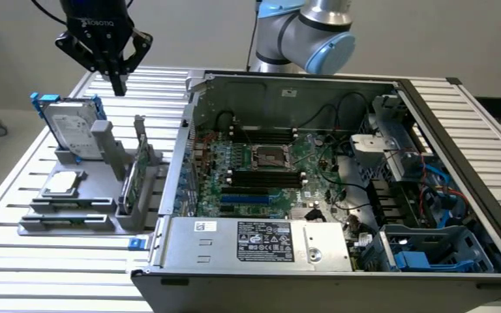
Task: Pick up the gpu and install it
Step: 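Reach for the gpu, then pick up the gpu and move the gpu toward the slot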
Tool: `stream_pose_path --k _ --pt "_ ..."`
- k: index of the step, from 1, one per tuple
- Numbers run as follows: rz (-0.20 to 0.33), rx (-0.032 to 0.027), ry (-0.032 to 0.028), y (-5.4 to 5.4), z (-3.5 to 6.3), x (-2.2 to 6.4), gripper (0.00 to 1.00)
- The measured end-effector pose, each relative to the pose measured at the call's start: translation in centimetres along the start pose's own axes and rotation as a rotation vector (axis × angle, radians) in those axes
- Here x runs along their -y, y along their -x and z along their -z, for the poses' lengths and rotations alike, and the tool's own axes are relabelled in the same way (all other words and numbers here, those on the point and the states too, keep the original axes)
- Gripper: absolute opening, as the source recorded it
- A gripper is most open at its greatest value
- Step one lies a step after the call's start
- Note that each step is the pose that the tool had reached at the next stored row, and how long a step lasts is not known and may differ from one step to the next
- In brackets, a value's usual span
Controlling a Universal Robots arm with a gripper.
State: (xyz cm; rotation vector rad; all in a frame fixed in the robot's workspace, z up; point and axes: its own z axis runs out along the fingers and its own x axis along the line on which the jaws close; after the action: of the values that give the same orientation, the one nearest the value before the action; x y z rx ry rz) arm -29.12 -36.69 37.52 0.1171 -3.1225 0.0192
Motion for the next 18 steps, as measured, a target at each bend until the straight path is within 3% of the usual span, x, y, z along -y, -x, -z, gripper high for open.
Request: stream_pose_path --k 15,16,18 --pt "0.008 0.0001 -0.0001 0.0 0.0 0.0 0.11" --pt "0.009 0.0001 -0.0002 0.0 0.0 0.0 0.12" --pt "0.01 0.0001 -0.0002 0.0 0.0 0.0 0.24"
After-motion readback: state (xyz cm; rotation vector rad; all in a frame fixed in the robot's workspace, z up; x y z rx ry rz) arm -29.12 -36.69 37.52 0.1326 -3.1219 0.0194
